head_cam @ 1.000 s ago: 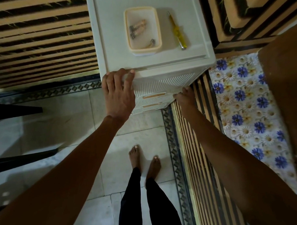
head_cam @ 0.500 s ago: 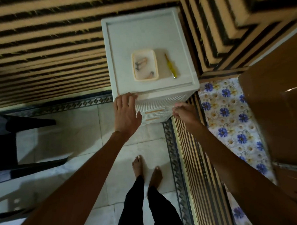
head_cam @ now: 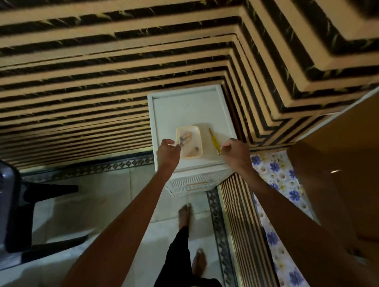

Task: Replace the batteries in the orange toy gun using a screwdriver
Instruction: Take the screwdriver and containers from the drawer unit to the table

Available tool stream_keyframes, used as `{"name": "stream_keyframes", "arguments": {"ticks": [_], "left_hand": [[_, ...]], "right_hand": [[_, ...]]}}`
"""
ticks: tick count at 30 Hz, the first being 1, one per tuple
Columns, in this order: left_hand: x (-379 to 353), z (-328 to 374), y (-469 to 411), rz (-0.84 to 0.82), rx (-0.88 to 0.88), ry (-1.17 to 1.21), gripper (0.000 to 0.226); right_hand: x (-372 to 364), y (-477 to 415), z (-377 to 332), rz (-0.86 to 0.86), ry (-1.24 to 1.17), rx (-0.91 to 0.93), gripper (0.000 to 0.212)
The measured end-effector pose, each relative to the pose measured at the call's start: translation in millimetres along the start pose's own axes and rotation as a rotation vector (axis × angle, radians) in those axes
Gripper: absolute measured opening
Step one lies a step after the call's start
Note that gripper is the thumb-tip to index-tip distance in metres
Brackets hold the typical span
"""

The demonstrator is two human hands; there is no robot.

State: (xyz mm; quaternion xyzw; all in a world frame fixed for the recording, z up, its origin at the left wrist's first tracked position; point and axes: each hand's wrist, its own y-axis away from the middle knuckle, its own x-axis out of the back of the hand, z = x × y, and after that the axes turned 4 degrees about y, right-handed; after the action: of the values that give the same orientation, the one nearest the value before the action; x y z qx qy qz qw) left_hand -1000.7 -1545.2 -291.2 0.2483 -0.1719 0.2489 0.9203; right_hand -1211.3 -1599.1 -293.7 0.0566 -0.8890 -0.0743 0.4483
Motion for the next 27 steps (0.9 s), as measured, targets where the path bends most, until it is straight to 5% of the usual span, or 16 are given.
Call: {"name": "stream_keyframes", "arguments": {"ticks": [8, 13, 19, 27], "left_hand": [[-17, -4, -35, -0.075, 0.104, -0.113, 0.036], [-15, -8, -35, -0.099, 0.169, -0.007, 0.027], [3, -7, -17, -0.118, 0.198, 0.252, 0.020], [64, -45, 97, -0.094, 0.100, 0.399, 0.022]], "right_hand": [[-25, -46, -15, -0.163, 0.422, -0.024, 0.039], [-35, -46, -9, -0.180, 0.459, -0.005, 0.040], [-17, -21, -10, -0.169, 0.031, -0.115, 0.018], [11, 98, -14, -0.284, -0.412, -0.121, 0.015]]}}
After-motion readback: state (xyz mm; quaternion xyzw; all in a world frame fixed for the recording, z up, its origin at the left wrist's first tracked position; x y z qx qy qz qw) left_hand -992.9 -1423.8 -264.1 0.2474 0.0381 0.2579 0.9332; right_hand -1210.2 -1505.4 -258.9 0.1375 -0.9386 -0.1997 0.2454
